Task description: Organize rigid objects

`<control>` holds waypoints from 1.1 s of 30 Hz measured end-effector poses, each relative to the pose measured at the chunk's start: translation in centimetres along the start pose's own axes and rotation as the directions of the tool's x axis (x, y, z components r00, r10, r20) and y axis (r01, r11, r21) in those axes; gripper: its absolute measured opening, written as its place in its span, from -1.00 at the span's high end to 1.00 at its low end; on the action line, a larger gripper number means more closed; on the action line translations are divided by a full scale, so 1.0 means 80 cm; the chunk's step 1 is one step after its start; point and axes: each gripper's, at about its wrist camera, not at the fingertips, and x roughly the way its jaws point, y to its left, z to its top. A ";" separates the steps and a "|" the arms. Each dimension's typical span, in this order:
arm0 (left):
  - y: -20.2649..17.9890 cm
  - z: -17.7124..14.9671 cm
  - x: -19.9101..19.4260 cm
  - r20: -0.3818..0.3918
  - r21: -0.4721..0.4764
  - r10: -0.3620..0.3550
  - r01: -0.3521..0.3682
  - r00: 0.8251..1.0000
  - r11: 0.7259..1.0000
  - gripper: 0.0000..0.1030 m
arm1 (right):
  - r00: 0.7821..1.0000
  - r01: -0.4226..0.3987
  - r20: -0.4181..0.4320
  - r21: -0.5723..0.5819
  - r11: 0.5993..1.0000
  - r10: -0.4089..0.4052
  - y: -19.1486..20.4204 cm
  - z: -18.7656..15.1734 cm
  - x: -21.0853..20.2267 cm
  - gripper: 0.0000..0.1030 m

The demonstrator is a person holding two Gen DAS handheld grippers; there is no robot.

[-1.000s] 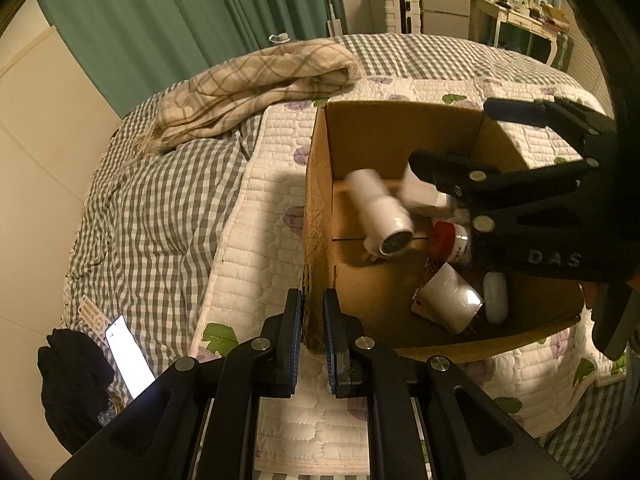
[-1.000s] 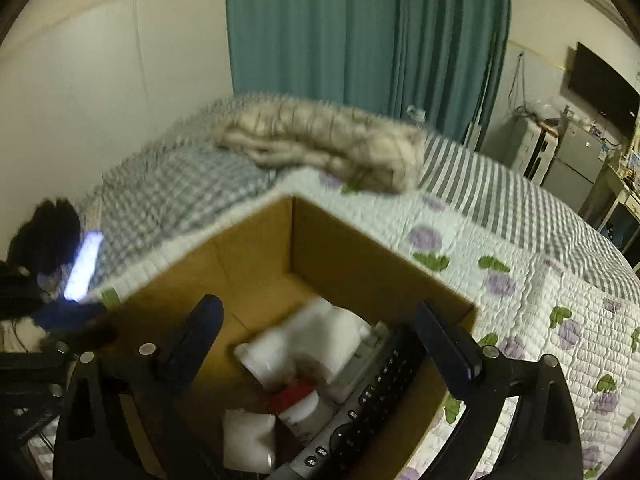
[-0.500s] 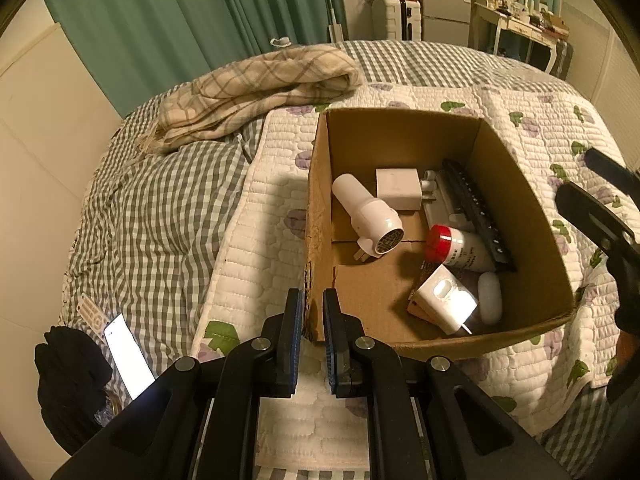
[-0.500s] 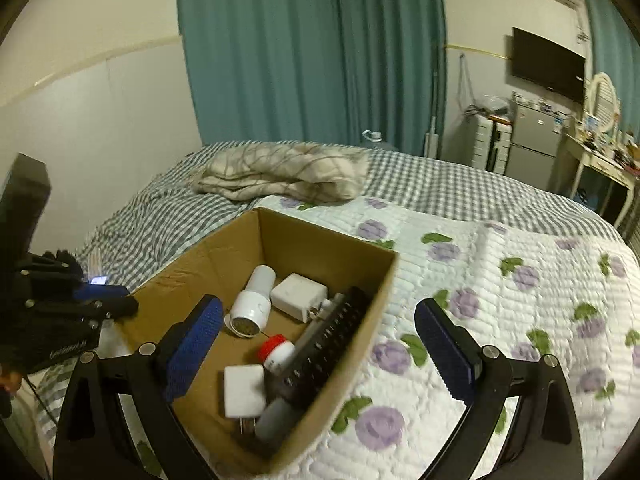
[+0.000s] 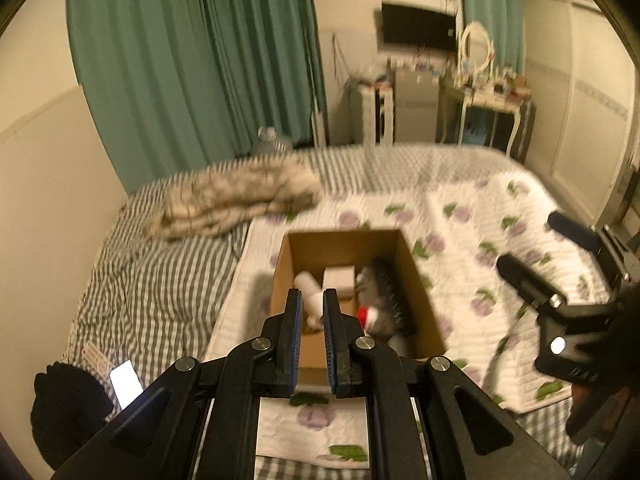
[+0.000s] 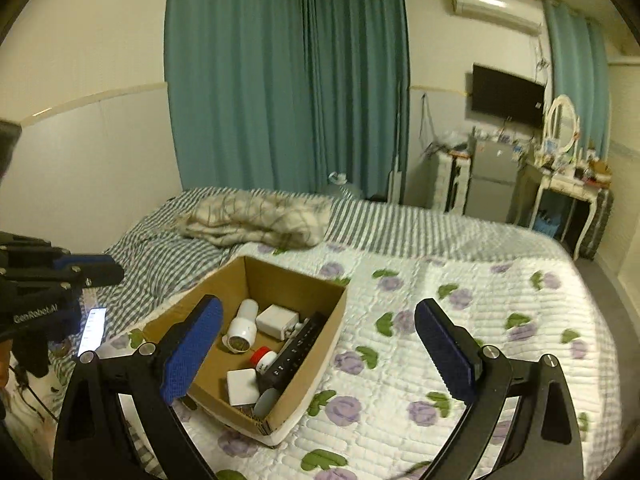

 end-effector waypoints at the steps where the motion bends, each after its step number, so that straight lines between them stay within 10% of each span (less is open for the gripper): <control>1: -0.004 0.000 -0.009 0.033 0.001 0.004 -0.005 0.999 1.000 0.77 | 1.000 0.011 0.006 -0.005 1.000 -0.011 0.001 0.001 -0.007 -0.88; 4: -0.013 -0.007 -0.036 0.164 -0.015 -0.021 0.023 0.986 1.000 0.48 | 0.999 0.038 0.033 -0.010 0.999 -0.038 0.006 -0.002 -0.035 -0.89; 6: -0.019 -0.016 -0.047 0.242 -0.023 0.014 -0.008 0.970 1.000 -0.44 | 0.998 0.048 0.043 -0.006 0.999 -0.048 0.008 -0.006 -0.049 -0.89; 33: -0.017 -0.071 -0.025 0.255 -0.110 0.159 -0.135 0.954 0.985 -0.55 | 0.990 0.129 0.046 0.072 0.989 -0.132 -0.006 -0.052 -0.055 -0.99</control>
